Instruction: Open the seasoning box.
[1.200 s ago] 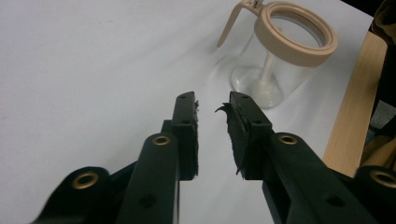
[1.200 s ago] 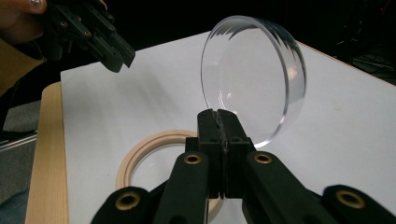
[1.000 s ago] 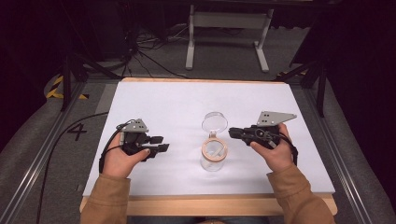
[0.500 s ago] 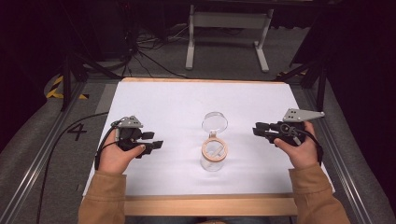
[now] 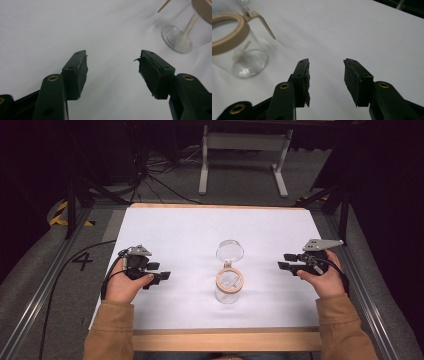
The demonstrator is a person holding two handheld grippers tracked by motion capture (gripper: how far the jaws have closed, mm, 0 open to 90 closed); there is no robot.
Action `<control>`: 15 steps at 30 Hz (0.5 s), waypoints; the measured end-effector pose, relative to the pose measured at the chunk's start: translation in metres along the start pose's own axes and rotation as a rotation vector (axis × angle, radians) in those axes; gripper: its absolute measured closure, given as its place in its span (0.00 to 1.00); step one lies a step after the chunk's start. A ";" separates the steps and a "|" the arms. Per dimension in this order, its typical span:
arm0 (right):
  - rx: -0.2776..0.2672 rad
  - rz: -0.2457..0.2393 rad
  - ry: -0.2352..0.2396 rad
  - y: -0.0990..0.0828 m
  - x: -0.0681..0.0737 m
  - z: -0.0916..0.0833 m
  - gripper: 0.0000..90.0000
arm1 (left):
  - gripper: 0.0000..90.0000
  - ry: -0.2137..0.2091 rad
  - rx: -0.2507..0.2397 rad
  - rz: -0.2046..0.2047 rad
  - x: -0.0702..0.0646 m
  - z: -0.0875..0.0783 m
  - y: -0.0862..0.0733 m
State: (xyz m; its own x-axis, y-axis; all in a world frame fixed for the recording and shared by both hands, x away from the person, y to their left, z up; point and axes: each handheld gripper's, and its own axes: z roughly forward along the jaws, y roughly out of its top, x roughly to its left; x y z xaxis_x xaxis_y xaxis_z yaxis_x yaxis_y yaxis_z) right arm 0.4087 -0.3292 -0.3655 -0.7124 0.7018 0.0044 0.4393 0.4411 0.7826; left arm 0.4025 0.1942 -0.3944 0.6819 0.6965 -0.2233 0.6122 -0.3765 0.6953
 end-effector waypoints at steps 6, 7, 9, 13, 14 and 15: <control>0.047 -0.005 -0.012 -0.009 -0.007 0.012 0.59 | 0.43 0.004 0.017 -0.009 0.005 0.005 -0.003; 0.054 0.000 -0.010 -0.012 -0.009 0.015 0.58 | 0.43 0.007 0.018 -0.011 0.005 0.006 -0.004; 0.077 0.009 -0.004 -0.016 -0.012 0.020 0.58 | 0.41 0.003 0.029 -0.014 0.007 0.009 -0.006; 0.110 0.032 0.035 -0.022 -0.014 0.028 0.58 | 0.40 -0.002 0.077 -0.020 0.011 0.016 -0.012; 0.132 0.024 0.028 -0.024 -0.015 0.030 0.58 | 0.39 0.004 0.085 -0.015 0.013 0.017 -0.013; 0.165 0.017 0.025 -0.026 -0.015 0.033 0.57 | 0.39 0.004 0.091 -0.022 0.014 0.018 -0.013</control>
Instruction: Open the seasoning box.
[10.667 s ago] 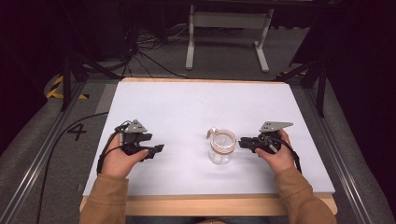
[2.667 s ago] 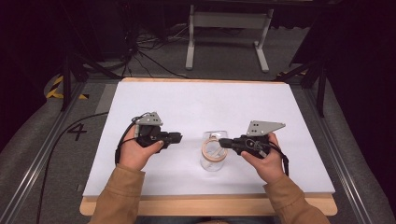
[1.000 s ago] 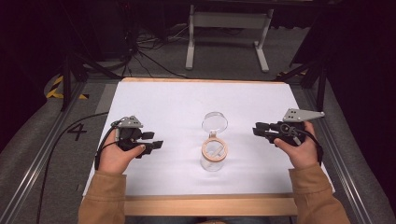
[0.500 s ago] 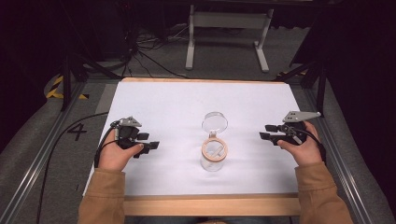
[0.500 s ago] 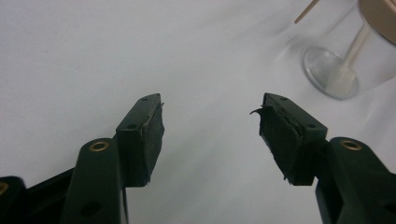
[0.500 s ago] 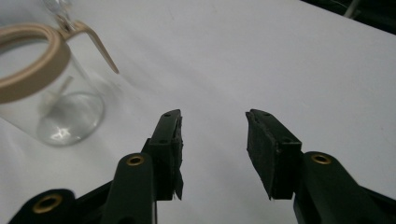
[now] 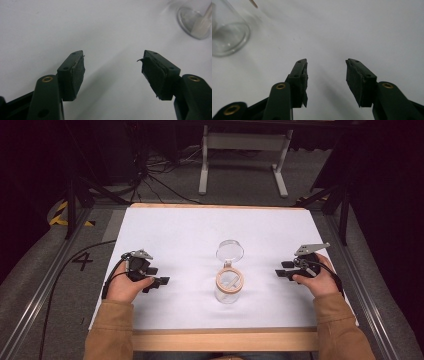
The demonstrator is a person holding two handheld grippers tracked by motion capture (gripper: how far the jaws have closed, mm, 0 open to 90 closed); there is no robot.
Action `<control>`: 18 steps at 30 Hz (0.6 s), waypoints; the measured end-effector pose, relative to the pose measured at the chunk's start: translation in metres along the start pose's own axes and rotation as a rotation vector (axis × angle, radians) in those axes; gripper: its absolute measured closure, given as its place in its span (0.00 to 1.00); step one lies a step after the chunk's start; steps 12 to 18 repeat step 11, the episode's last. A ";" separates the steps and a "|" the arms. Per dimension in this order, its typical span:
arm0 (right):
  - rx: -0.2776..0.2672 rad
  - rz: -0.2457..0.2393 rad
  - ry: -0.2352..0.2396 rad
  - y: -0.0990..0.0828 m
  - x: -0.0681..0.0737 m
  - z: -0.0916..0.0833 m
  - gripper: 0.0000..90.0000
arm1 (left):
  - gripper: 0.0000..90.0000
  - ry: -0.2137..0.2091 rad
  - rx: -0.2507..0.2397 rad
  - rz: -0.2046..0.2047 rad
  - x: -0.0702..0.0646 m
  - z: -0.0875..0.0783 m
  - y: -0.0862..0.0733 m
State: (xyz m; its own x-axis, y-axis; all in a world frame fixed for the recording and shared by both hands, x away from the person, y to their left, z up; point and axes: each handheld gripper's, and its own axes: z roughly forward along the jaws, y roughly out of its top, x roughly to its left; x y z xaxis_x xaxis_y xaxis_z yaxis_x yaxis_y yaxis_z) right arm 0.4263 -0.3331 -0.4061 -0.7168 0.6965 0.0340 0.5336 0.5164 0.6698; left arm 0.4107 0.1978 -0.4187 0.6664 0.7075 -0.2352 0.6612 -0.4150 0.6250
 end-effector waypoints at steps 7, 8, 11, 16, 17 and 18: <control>0.094 -0.013 0.000 -0.006 0.001 0.013 0.56 | 0.37 -0.010 0.022 0.009 -0.001 0.004 0.000; 0.096 -0.014 -0.001 -0.005 0.001 0.013 0.56 | 0.37 -0.009 0.024 0.009 -0.001 0.004 0.000; 0.096 -0.019 0.007 -0.004 0.003 0.014 0.56 | 0.37 -0.014 0.024 0.009 -0.002 0.005 0.000; 0.096 -0.019 0.007 -0.004 0.003 0.014 0.56 | 0.37 -0.014 0.024 0.009 -0.002 0.005 0.000; 0.096 -0.019 0.007 -0.004 0.003 0.014 0.56 | 0.37 -0.014 0.024 0.009 -0.002 0.005 0.000; 0.096 -0.019 0.007 -0.004 0.003 0.014 0.56 | 0.37 -0.014 0.024 0.009 -0.002 0.005 0.000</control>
